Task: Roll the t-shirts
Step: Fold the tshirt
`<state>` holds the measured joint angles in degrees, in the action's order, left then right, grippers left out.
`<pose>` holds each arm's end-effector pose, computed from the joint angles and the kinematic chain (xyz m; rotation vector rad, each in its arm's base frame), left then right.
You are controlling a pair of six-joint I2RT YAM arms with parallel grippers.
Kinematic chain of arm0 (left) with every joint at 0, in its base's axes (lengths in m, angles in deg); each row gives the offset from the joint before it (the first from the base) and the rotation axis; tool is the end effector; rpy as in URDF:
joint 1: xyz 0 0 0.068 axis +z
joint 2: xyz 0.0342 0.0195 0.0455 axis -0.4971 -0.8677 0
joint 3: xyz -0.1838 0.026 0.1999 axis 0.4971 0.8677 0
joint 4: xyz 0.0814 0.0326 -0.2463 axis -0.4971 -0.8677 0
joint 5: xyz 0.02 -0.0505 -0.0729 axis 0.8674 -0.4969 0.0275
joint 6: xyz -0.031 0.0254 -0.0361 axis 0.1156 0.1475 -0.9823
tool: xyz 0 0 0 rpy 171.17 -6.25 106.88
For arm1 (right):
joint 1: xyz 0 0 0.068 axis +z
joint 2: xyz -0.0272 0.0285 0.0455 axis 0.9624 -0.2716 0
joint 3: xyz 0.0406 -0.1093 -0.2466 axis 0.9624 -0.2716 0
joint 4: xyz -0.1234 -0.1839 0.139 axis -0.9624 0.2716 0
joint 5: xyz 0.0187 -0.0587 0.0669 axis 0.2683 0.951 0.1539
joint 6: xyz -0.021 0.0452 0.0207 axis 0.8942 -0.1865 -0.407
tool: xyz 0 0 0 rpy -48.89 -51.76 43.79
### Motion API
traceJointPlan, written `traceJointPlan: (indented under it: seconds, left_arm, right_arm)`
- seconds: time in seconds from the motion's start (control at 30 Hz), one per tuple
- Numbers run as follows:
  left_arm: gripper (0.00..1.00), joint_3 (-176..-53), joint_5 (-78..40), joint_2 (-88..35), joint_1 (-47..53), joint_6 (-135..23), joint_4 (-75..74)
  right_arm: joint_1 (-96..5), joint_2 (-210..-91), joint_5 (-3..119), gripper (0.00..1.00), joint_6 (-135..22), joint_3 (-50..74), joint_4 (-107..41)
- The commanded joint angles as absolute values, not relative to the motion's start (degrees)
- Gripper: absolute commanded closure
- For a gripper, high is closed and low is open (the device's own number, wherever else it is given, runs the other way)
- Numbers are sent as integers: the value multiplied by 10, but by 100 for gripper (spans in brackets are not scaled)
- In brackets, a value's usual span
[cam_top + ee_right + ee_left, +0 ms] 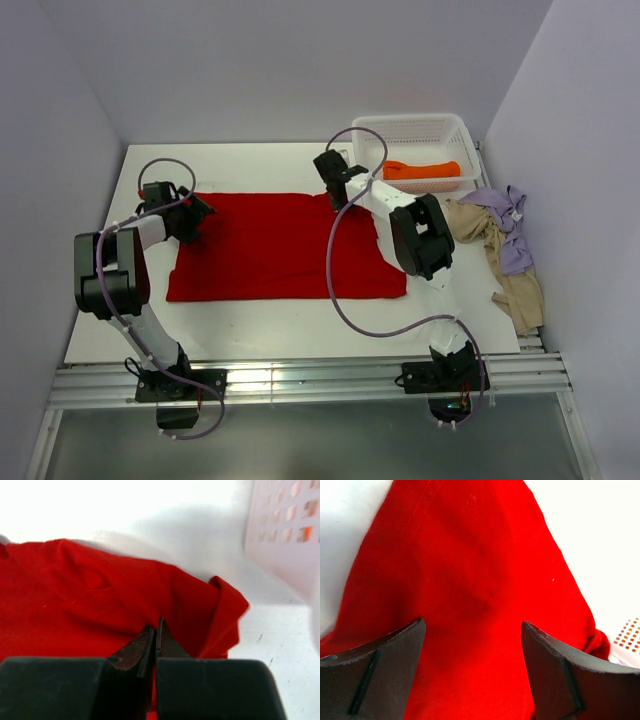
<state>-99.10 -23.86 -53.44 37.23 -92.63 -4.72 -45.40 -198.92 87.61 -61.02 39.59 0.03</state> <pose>0.3635 0.0392 0.1577 -1.0587 2.2214 -0.6026 0.4337 0.2237 0.1673 -0.2548 2.5132 -0.2305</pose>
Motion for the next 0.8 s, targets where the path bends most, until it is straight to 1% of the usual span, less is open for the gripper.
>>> traceJointPlan:
  seconds: [0.0,0.2,0.43,0.47,0.57,0.77]
  left_arm:
    - [16,-966,-188,-518,380,-896,-96]
    - [16,-970,-175,-515,366,-896,-101]
    - [16,-980,-160,-509,349,-895,-112]
    - [16,-980,-158,-508,347,-894,-113]
    - [16,-981,-151,-503,345,-893,-117]
    - [16,-988,-144,-496,338,-893,-124]
  right_arm:
    - [-452,-1969,905,100,-597,434,-20]
    - [-456,-1990,899,100,-576,492,24]
    - [-470,-1987,795,99,-577,513,48]
    - [-477,-1983,754,98,-579,514,51]
    - [-491,-1973,688,97,-580,515,68]
    - [-497,-1922,660,94,-580,473,83]
